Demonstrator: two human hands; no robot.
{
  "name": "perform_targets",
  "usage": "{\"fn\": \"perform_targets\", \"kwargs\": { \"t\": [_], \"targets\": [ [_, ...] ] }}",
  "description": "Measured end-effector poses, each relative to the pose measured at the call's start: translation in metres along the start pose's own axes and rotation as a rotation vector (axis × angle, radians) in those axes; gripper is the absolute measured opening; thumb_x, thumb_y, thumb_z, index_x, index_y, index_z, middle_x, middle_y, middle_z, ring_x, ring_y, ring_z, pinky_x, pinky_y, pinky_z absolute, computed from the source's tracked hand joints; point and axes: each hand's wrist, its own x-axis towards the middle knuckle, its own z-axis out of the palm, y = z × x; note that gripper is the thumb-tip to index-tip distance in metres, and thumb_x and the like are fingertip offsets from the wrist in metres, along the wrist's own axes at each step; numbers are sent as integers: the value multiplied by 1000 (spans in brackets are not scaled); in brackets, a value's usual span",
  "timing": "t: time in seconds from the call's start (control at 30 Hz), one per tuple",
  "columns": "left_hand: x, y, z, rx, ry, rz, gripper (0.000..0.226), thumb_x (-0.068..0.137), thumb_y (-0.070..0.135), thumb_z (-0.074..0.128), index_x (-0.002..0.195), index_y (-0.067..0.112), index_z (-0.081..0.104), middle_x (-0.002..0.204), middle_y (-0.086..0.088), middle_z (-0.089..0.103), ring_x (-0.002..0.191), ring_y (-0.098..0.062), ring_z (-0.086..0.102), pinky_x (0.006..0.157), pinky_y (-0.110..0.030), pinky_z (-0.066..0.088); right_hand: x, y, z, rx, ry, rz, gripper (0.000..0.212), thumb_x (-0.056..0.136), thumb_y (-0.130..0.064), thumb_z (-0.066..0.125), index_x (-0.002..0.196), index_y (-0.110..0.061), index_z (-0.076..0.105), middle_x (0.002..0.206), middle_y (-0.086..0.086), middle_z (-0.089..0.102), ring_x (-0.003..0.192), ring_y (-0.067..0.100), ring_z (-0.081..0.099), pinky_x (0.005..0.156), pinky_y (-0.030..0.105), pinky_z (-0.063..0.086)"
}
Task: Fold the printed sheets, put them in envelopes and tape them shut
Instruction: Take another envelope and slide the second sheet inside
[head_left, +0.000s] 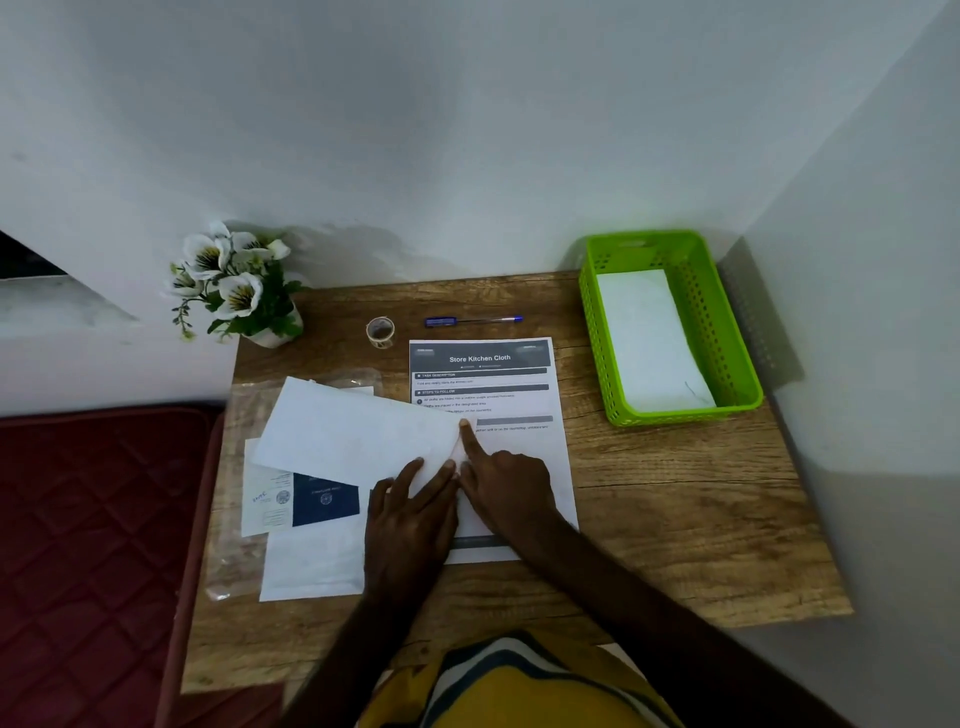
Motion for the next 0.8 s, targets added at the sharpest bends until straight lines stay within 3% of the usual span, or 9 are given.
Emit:
{"fn": "perform_targets", "kwargs": {
  "t": [0.3, 0.57, 0.67, 0.8],
  "targets": [
    [1, 2, -3, -26, -8, -28, 39, 99, 32, 52, 129, 17, 71, 138, 0, 65, 137, -33, 53, 106, -57, 45, -4, 0, 4, 62, 60, -7, 61, 107, -46, 40, 162, -26, 23, 83, 6, 72, 69, 22, 68, 59, 29, 38],
    [-1, 0, -4, -31, -42, -17, 38, 100, 33, 52, 129, 16, 70, 140, 0, 64, 139, -33, 51, 107, -58, 44, 8, -3, -11, 69, -29, 28, 70, 107, -52, 35, 164, -23, 7, 98, 7, 70, 83, 20, 67, 65, 30, 36],
    [2, -1, -7, -61, -8, -11, 35, 97, 33, 56, 122, 17, 75, 132, 1, 69, 134, -30, 56, 105, -55, 47, 9, -1, -10, 62, -54, 26, 76, 104, -57, 38, 164, -24, 5, 102, 9, 70, 86, 23, 68, 66, 31, 37],
    [18, -6, -13, -135, 92, -138, 25, 91, 34, 70, 104, 15, 80, 106, -3, 79, 110, -24, 70, 100, -47, 50, 14, 3, -10, 87, -144, 58, 88, 97, -68, 45, 163, -31, 2, 108, 12, 69, 96, 28, 67, 71, 33, 38]
  ]
}}
